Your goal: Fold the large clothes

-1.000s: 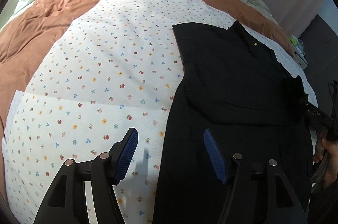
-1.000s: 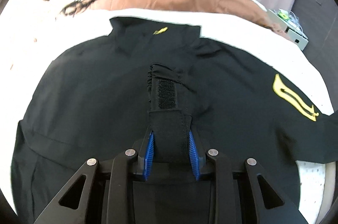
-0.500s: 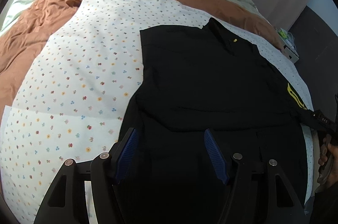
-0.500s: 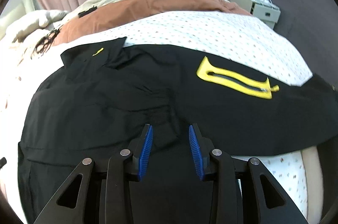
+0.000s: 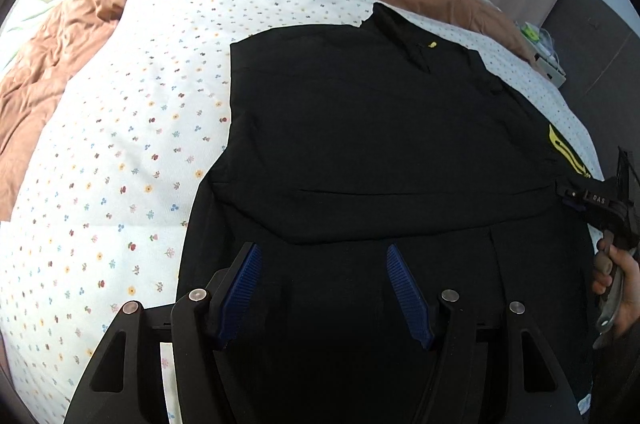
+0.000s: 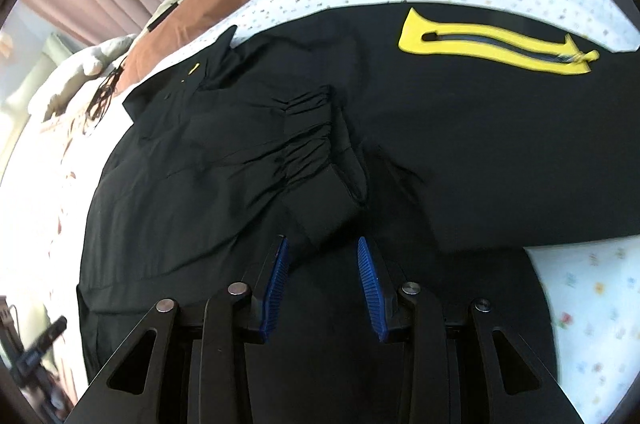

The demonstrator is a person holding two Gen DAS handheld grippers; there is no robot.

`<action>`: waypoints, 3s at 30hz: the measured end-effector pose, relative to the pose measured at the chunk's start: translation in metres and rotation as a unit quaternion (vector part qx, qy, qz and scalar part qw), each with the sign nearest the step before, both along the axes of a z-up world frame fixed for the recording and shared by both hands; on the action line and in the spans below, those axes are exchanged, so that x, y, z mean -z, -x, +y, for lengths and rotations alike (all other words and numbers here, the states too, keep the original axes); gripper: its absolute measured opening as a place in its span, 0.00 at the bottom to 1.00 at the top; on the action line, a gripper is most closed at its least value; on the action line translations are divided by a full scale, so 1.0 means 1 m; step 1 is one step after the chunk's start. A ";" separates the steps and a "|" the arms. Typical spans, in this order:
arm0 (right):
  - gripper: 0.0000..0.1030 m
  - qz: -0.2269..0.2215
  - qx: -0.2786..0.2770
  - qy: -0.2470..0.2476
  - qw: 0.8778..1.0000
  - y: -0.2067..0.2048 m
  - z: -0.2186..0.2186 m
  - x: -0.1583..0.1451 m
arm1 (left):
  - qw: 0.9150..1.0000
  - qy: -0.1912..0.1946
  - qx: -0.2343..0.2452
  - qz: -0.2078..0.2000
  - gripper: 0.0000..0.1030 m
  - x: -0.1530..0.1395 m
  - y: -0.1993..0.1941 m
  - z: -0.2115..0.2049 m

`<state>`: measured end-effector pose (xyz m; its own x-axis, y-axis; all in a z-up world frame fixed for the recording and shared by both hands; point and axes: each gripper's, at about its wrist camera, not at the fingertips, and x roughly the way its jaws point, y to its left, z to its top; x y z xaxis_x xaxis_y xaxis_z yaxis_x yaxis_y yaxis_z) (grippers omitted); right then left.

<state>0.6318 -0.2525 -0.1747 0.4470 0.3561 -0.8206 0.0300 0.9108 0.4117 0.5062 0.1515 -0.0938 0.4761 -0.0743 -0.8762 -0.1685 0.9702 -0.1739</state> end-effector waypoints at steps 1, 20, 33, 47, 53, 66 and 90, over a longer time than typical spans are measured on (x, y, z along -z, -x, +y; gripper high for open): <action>0.18 -0.004 0.005 0.001 1.000 -0.005 0.000 0.002 | 1.000 -0.001 -0.001 0.003 0.65 0.002 -0.001 0.001; 0.51 -0.066 0.037 0.029 0.997 0.028 -0.084 -0.079 | 0.999 0.015 0.032 0.002 0.74 0.002 -0.019 -0.052; 0.51 -0.083 0.159 0.032 0.983 0.083 -0.245 -0.116 | 0.998 0.019 0.053 -0.036 0.86 -0.031 -0.029 -0.094; 0.60 -0.079 0.255 -0.019 0.963 0.119 -0.347 -0.089 | 0.997 -0.007 0.068 -0.037 0.86 -0.029 -0.035 -0.123; 0.60 -0.067 0.281 -0.021 0.957 0.108 -0.368 -0.067 | 0.997 -0.028 0.060 -0.048 0.86 -0.029 -0.037 -0.115; 0.02 -0.159 0.268 -0.022 0.950 0.096 -0.336 -0.116 | 0.997 -0.028 0.016 -0.070 0.86 -0.055 -0.001 -0.055; 0.02 -0.298 0.045 0.011 0.953 0.062 -0.079 -0.306 | 0.993 -0.005 -0.047 -0.104 0.86 -0.075 0.078 0.057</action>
